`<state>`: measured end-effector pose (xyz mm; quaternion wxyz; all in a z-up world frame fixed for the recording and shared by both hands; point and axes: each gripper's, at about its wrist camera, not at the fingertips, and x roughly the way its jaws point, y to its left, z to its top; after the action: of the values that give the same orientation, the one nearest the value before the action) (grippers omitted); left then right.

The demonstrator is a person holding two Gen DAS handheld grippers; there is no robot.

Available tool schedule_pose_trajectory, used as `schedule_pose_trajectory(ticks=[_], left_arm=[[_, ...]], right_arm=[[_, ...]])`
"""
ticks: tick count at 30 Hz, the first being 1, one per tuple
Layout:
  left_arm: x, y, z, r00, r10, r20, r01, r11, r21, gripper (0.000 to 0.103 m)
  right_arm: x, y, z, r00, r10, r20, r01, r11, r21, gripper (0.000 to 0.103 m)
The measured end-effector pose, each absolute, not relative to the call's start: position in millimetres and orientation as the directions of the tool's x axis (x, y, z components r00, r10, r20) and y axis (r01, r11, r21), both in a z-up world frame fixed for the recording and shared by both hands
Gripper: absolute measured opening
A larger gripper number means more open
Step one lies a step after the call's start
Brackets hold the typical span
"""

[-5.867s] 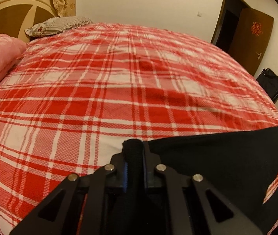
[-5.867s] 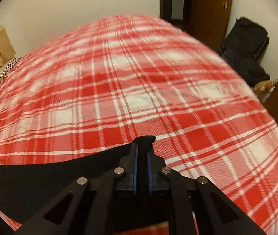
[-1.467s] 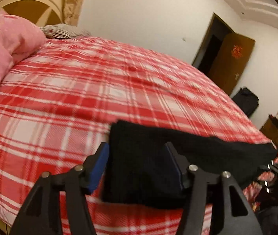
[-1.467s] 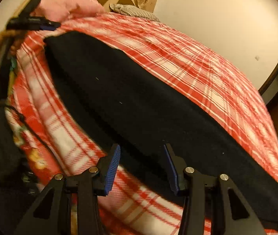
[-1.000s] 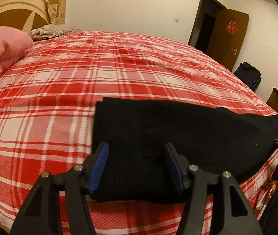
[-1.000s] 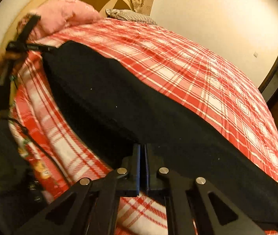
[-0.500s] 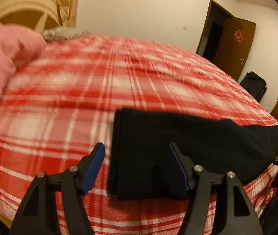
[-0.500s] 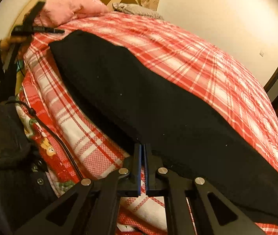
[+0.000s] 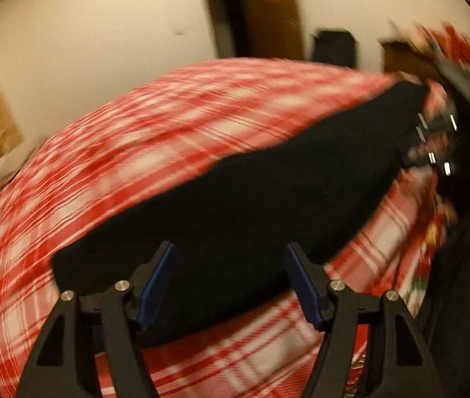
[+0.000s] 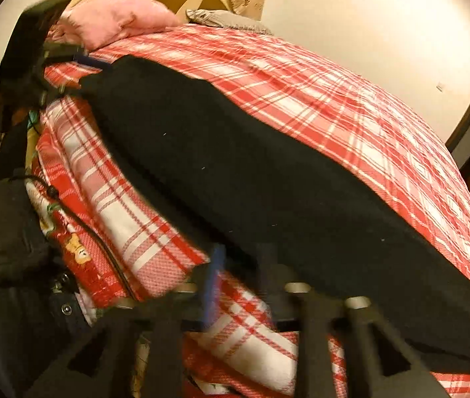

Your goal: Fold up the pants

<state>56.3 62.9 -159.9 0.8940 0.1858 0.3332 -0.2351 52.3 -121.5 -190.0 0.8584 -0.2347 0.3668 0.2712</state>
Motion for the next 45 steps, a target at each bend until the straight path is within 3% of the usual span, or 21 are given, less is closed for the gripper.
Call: schedule_pose_trajectory(ticks=[6,14,19,25,28,33,38,42,43,45], left_arm=[[62,44,-177,0.623,-0.271,-0.734,0.591,0.777,0.215,0.065],[59,28,-187,0.591,-0.262,-0.763,0.635,0.734,0.240,0.062],[66,28,-187,0.579,-0.266,-0.771,0.627,0.750,0.211,0.051],[67,29,-189,0.564,-0.269,-0.781,0.638,0.743,0.204,0.029],[71,33,-185,0.556,-0.285,-0.781,0.632,0.755,0.174,0.011],[64,43,-166,0.549,-0.331,-0.767,0.643,0.753,0.136,0.006],[64,46,-177,0.518,-0.332,-0.788,0.659,0.743,0.120,0.006],[72,45,-193,0.504,-0.320,-0.802,0.647,0.756,0.105,0.016],[71,45,-192,0.506,-0.331,-0.796,0.650,0.754,0.099,0.016],[67,46,-188,0.497,-0.347,-0.795,0.660,0.746,0.088,0.025]], right_arm=[[58,-124,-192,0.620,0.262,-0.739,-0.617,0.745,-0.254,0.059],[58,-104,-205,0.653,0.212,-0.727,-0.630,0.685,-0.366,0.038],[61,-92,-212,0.661,0.192,-0.725,-0.633,0.661,-0.402,0.035],[62,-86,-214,0.647,0.207,-0.734,-0.644,0.665,-0.379,0.008],[60,-90,-202,0.636,0.246,-0.731,-0.644,0.691,-0.328,0.004],[50,-99,-177,0.624,0.312,-0.717,-0.649,0.718,-0.253,0.003],[54,-90,-211,0.574,0.253,-0.778,-0.671,0.691,-0.270,0.004],[55,-89,-219,0.562,0.238,-0.792,-0.677,0.682,-0.275,0.006],[56,-93,-215,0.551,0.246,-0.798,-0.676,0.692,-0.253,0.011],[57,-102,-208,0.540,0.265,-0.799,-0.669,0.711,-0.216,0.031]])
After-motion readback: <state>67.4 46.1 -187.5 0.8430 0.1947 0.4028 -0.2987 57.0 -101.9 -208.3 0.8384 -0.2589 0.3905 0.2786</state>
